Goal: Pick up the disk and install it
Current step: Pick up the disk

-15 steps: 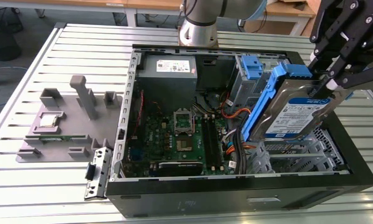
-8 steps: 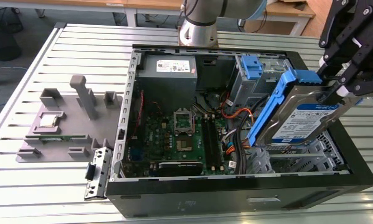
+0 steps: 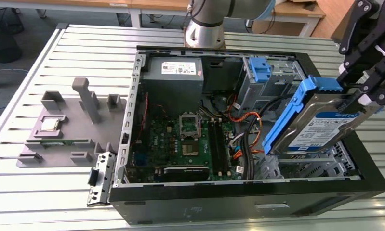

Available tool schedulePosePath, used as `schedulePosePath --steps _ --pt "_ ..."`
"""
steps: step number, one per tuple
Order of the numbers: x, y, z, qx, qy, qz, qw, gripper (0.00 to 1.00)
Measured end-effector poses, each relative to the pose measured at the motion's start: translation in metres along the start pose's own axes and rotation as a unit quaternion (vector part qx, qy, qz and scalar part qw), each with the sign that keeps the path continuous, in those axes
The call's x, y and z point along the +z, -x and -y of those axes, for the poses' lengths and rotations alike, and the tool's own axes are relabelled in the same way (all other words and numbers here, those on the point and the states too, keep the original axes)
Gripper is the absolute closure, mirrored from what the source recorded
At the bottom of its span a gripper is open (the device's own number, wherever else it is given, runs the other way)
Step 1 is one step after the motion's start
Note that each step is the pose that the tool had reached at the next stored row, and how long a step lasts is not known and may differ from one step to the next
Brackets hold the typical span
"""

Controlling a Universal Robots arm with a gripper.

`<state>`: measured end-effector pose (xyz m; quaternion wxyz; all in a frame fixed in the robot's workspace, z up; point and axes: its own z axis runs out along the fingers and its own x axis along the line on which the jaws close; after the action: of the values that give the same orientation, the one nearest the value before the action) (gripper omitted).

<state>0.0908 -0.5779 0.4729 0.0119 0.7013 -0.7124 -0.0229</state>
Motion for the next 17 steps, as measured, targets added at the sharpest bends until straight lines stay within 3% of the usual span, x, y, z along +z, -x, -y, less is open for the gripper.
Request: schedulePosePath --steps 13,17 --pt "0.0037 -0.0007 0.0268 0.000 0.0003 0.0000 1.0000 0.65" --pt "0.0037 -0.0007 0.0287 0.000 0.0004 0.0000 1.0000 0.65"
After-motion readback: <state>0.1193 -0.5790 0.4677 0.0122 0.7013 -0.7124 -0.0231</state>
